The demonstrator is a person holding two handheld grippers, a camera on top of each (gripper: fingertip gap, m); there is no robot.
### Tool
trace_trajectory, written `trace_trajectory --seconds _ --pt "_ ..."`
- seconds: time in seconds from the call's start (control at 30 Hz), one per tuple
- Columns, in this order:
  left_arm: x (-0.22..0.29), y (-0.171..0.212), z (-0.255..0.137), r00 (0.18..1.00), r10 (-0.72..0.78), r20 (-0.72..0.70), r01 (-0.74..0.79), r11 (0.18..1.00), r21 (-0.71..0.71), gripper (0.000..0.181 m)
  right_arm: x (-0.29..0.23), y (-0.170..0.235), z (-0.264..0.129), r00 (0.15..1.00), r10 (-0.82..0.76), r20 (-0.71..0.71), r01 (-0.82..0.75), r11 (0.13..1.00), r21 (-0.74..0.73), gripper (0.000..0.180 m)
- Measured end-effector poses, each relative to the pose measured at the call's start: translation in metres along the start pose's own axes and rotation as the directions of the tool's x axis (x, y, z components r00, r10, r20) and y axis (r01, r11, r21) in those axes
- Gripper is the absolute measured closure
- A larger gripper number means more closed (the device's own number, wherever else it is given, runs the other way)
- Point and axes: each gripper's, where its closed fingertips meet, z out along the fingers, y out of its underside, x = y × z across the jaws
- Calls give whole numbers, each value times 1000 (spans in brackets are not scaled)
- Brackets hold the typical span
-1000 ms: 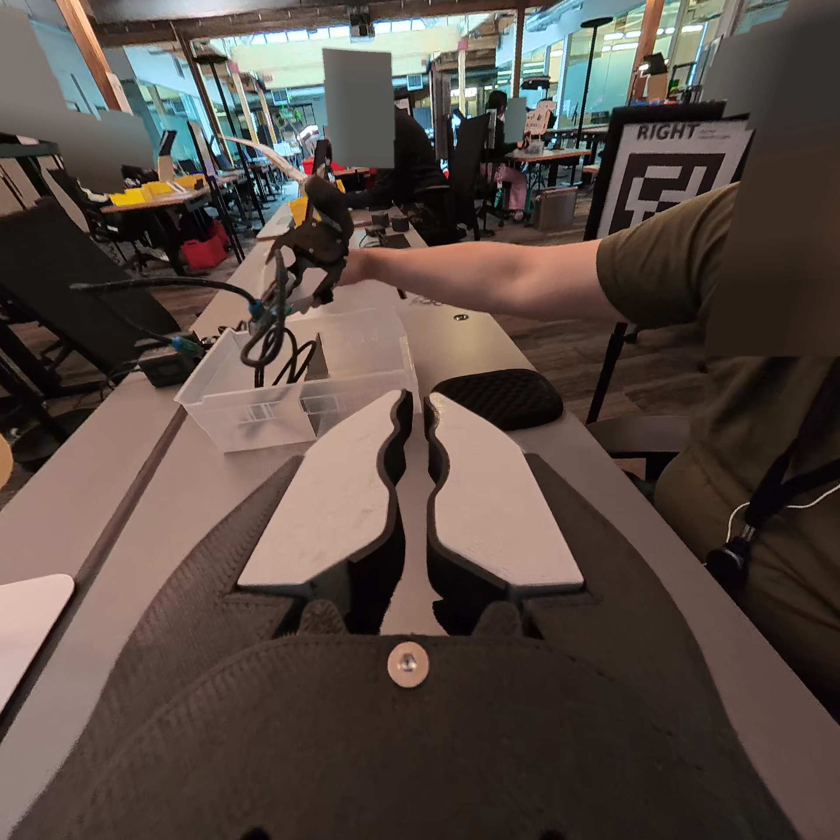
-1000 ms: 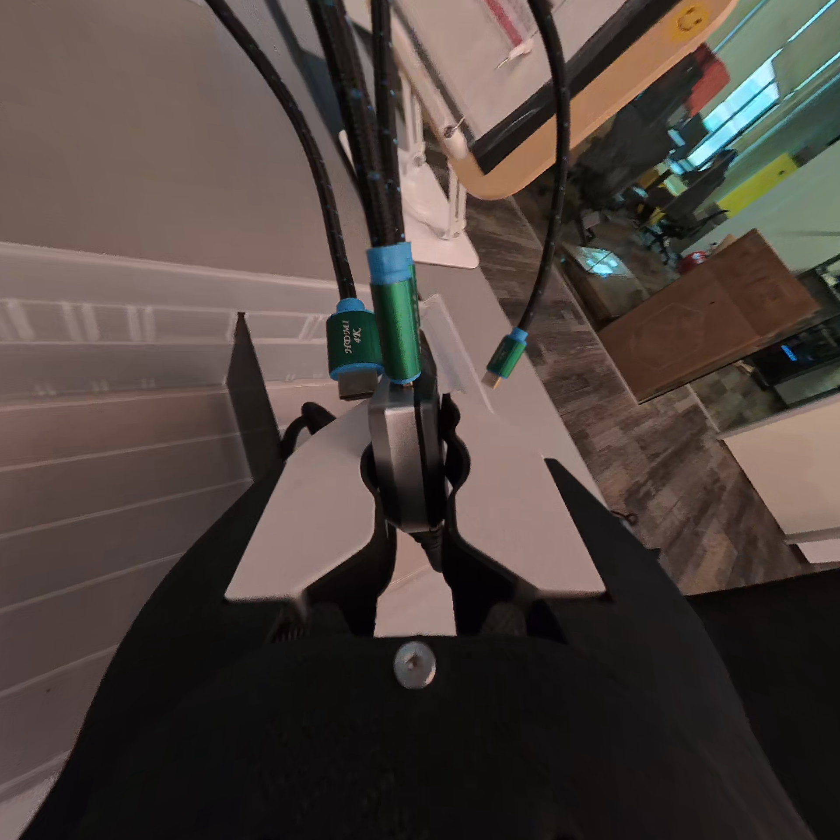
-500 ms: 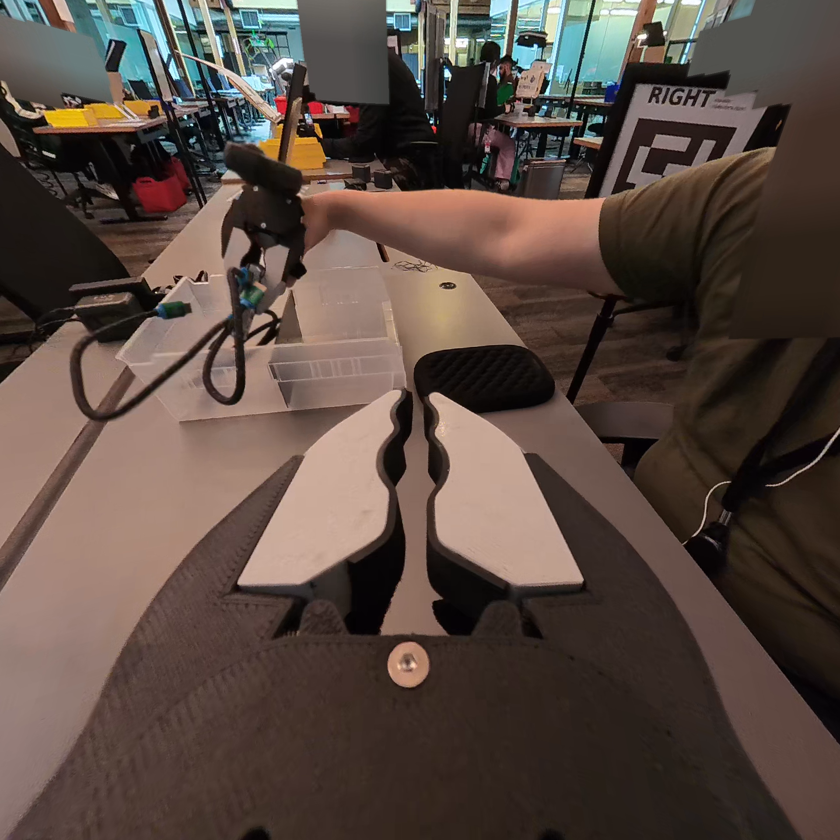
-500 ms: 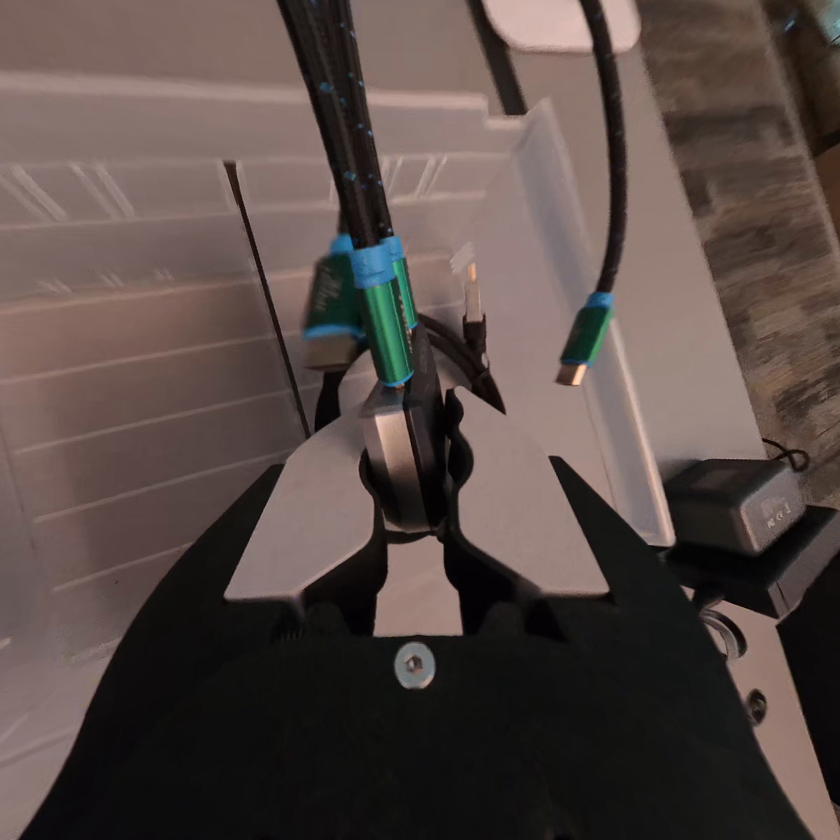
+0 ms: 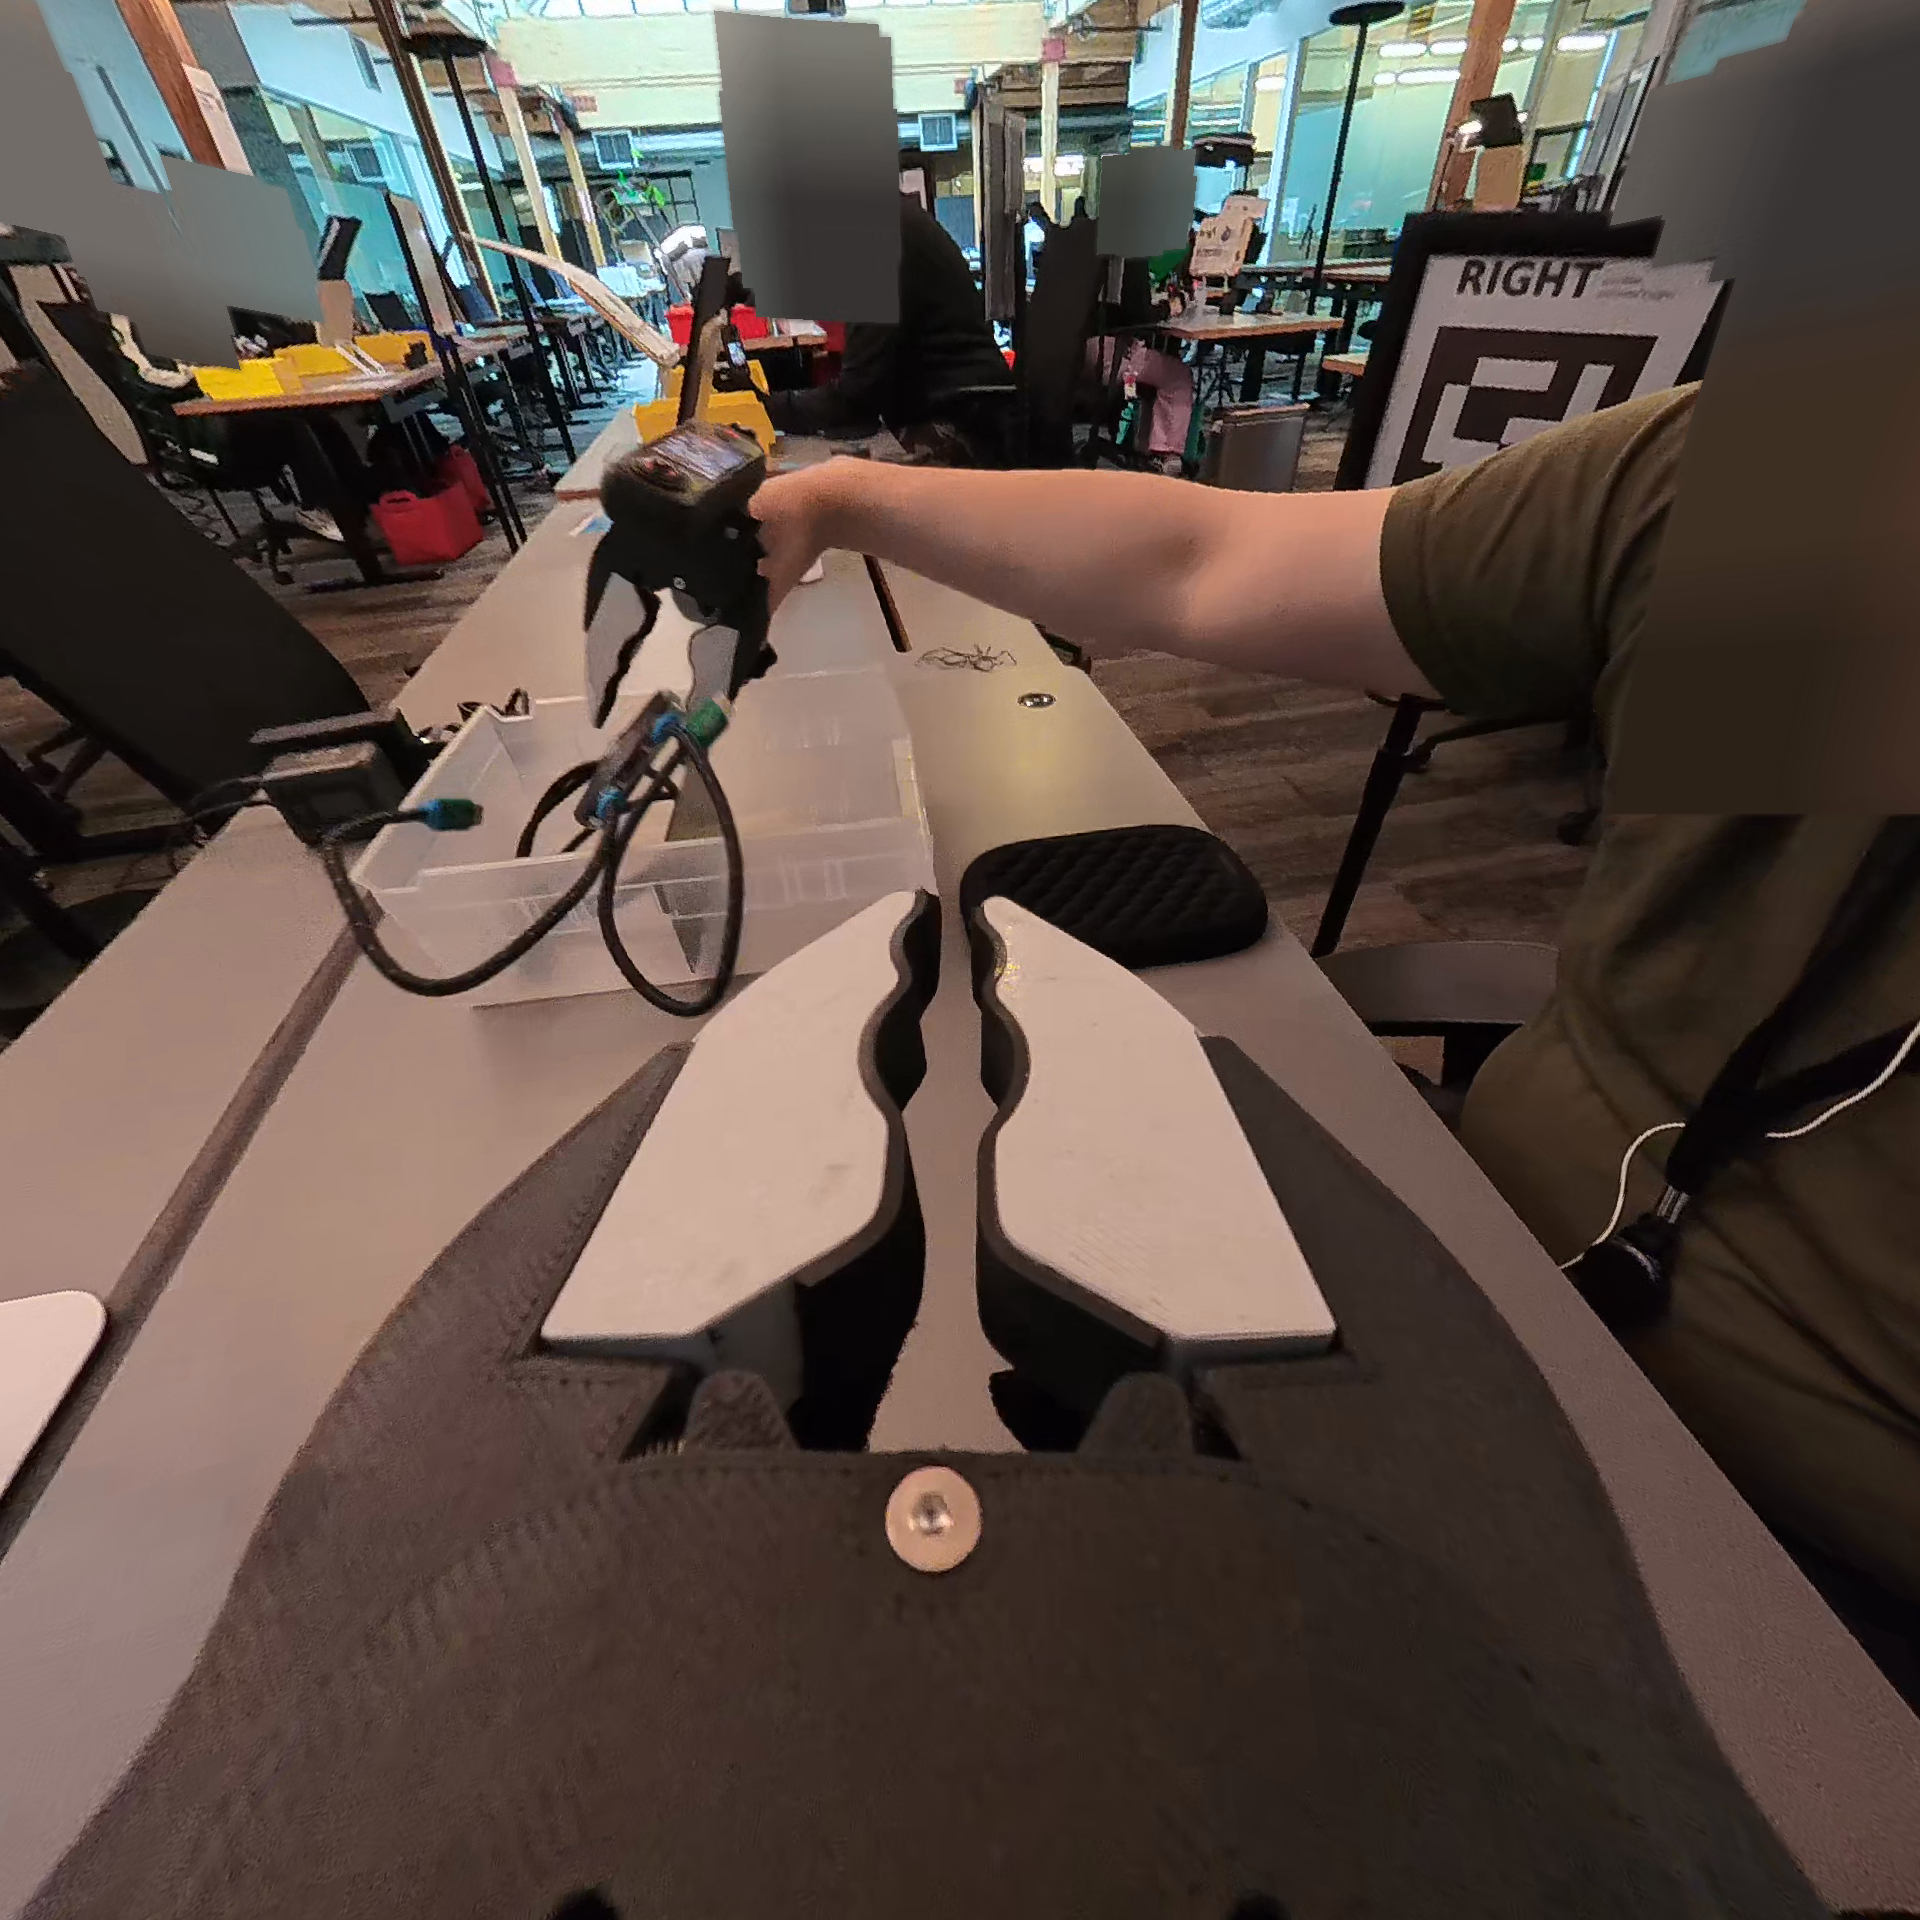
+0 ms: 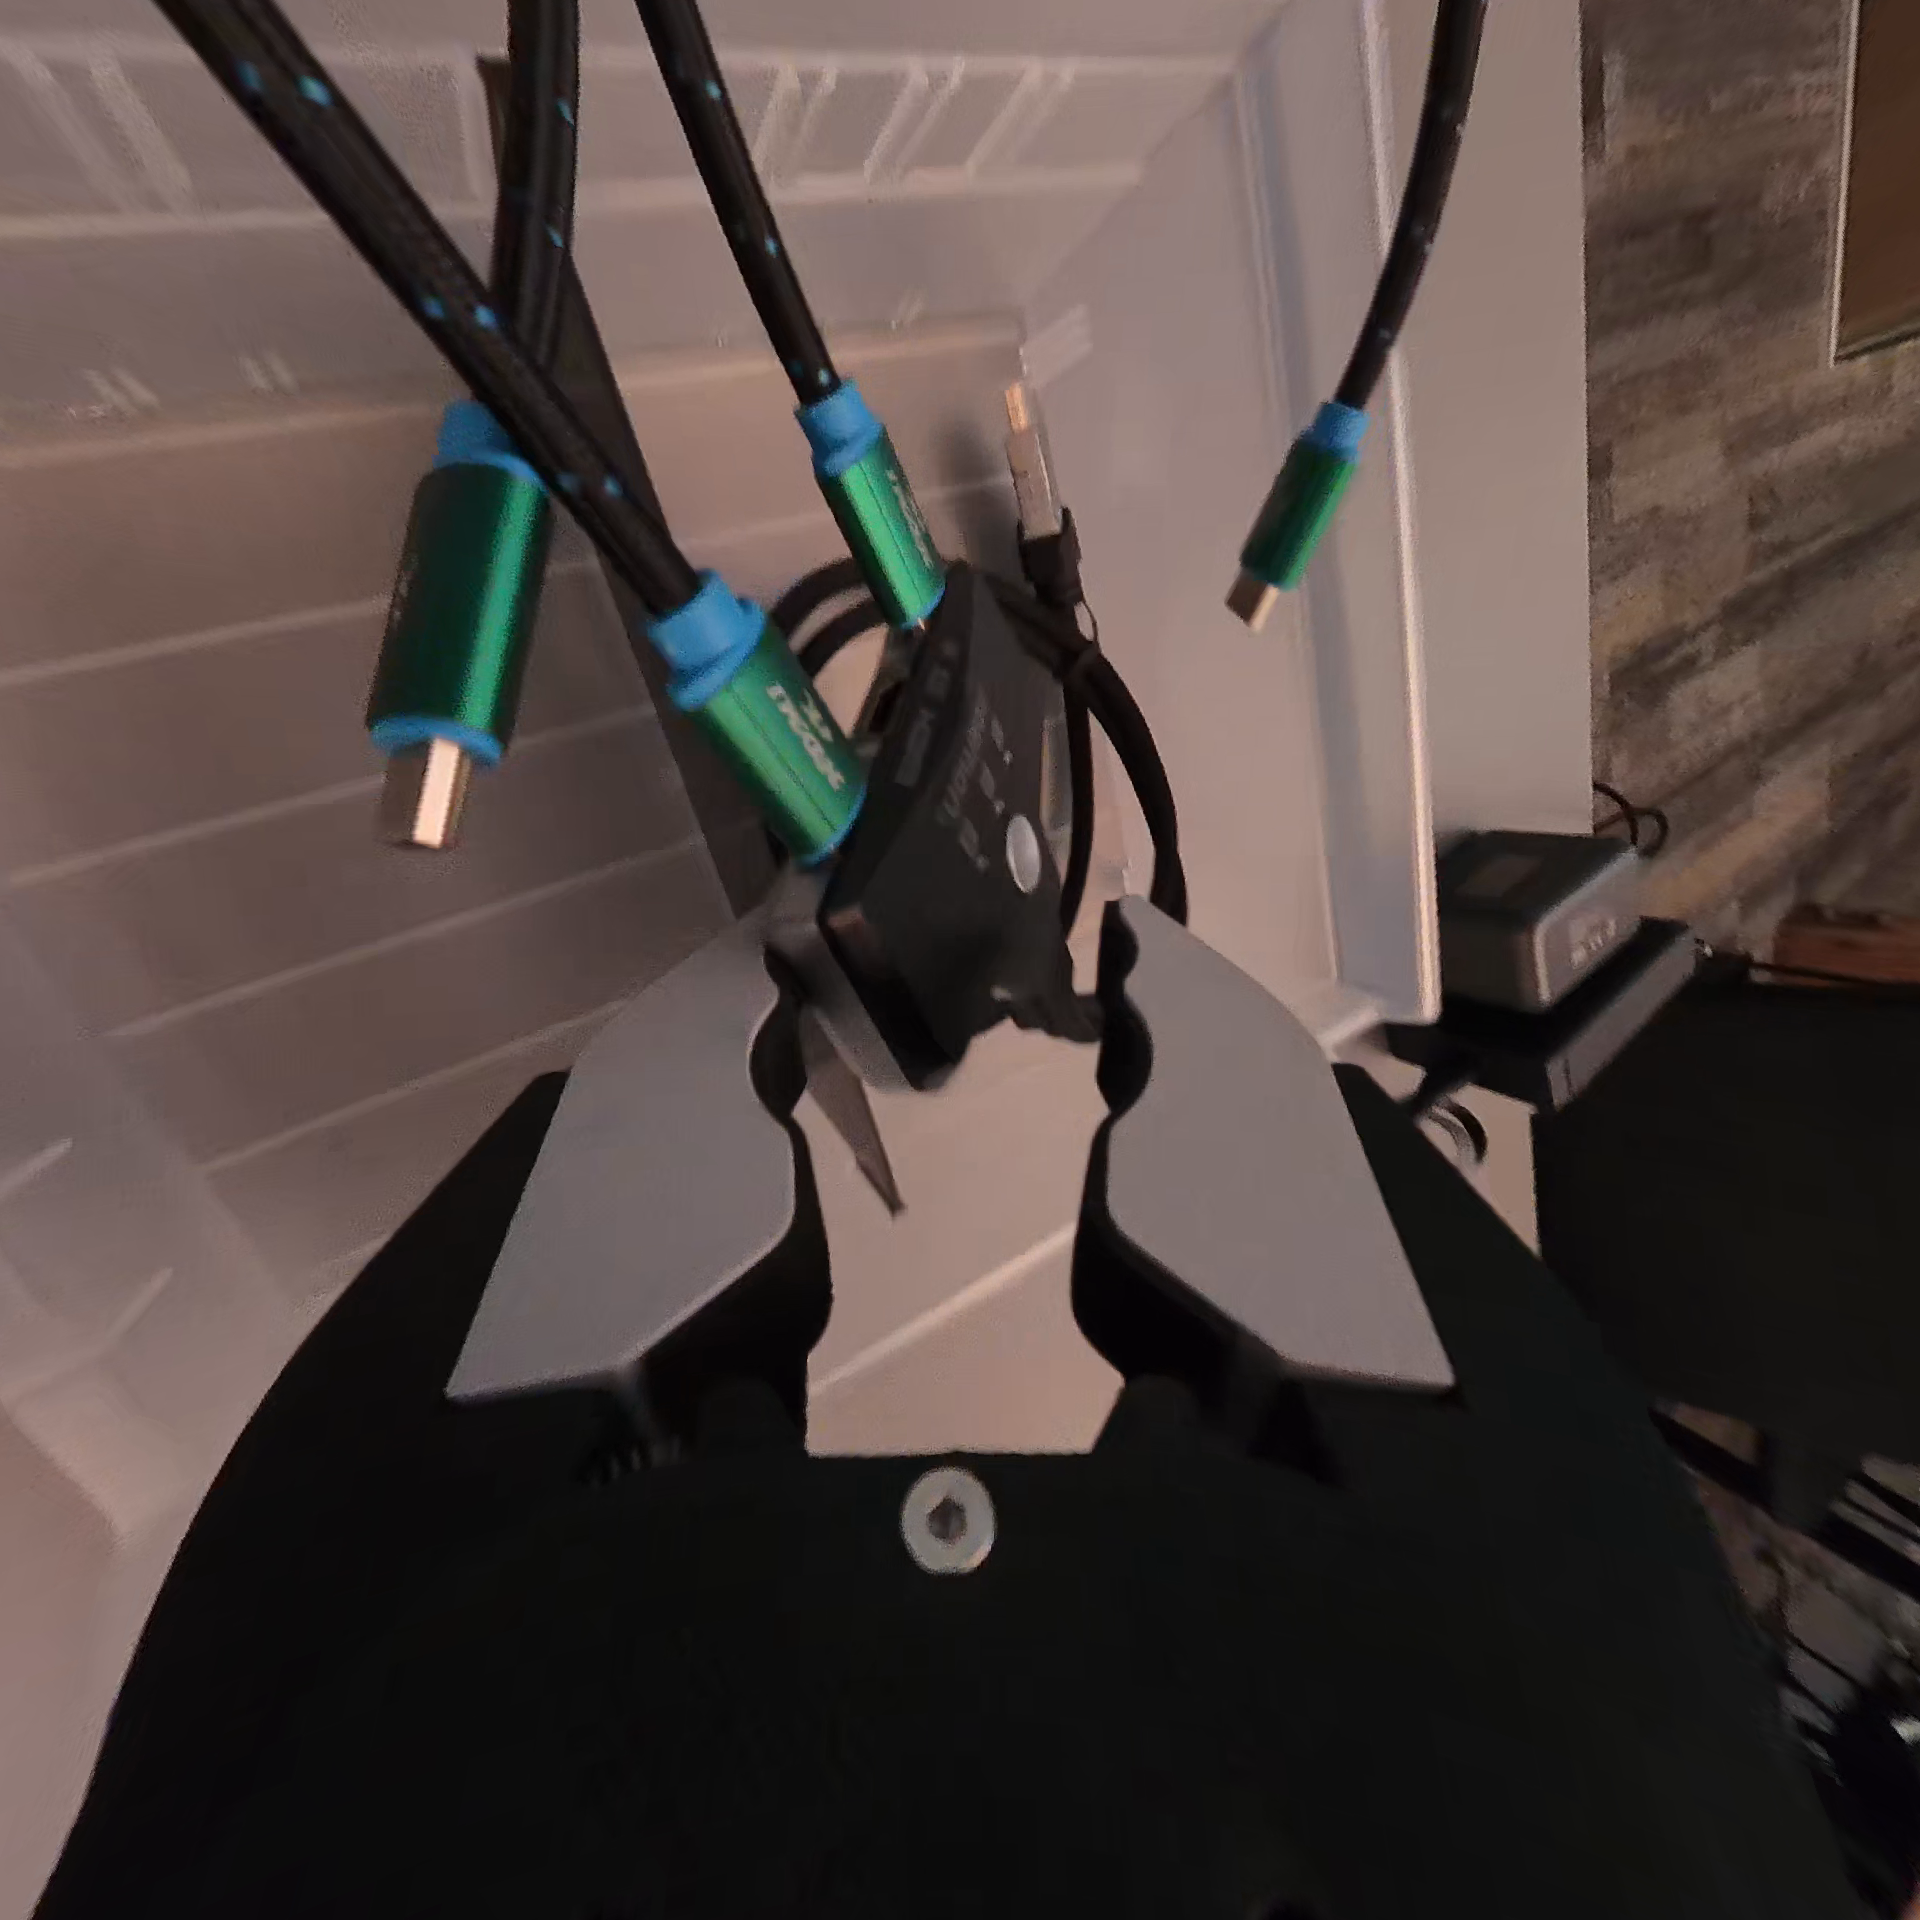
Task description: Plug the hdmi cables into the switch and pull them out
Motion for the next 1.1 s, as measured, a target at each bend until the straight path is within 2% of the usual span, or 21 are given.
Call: trace_trajectory --seconds 0.2,0.33,0.4,0.5,0.57,0.6,0.63,0.7,0.8,0.9,1.0,1.1 --pt "4 -19 -22 998 41 45 -43 998 53 176 10 15 -37 996 -3 -91 -5 997 -79 123" --pt "5 -28 -38 992 77 103 -84 995 61 176 25 7 -69 979 57 -194 -63 998 -27 124" --pt "6 -37 -48 987 89 136 -102 991 87 176 37 -16 -92 951 130 -279 -112 990 81 124" --pt "4 -48 -64 974 92 206 -117 986 116 176 51 -78 -138 882 288 -373 -137 914 381 124" --pt "2 -52 -75 960 95 262 -128 986 111 176 42 -129 -170 870 362 -336 -101 796 597 123" --pt "3 -53 -80 953 101 285 -136 985 106 176 29 -150 -179 887 352 -300 -74 748 659 123" --pt "4 -54 -85 947 109 303 -146 984 101 176 13 -166 -180 911 303 -279 -38 737 675 125" --pt "9 -57 -92 938 127 323 -167 981 97 176 -26 -175 -152 968 110 -226 39 822 567 134" --pt "16 -62 -99 932 153 329 -196 975 101 176 -57 -141 -88 997 -28 -75 45 970 238 135" --pt "20 -65 -103 933 166 320 -212 971 115 176 -71 -109 -43 996 -48 73 46 999 25 128" --pt "19 -65 -107 936 153 316 -203 970 132 176 -75 -98 -17 987 -53 152 60 997 -43 121" --pt "18 -64 -109 940 141 310 -194 970 148 176 -63 -95 -1 987 -86 133 97 992 -83 112"
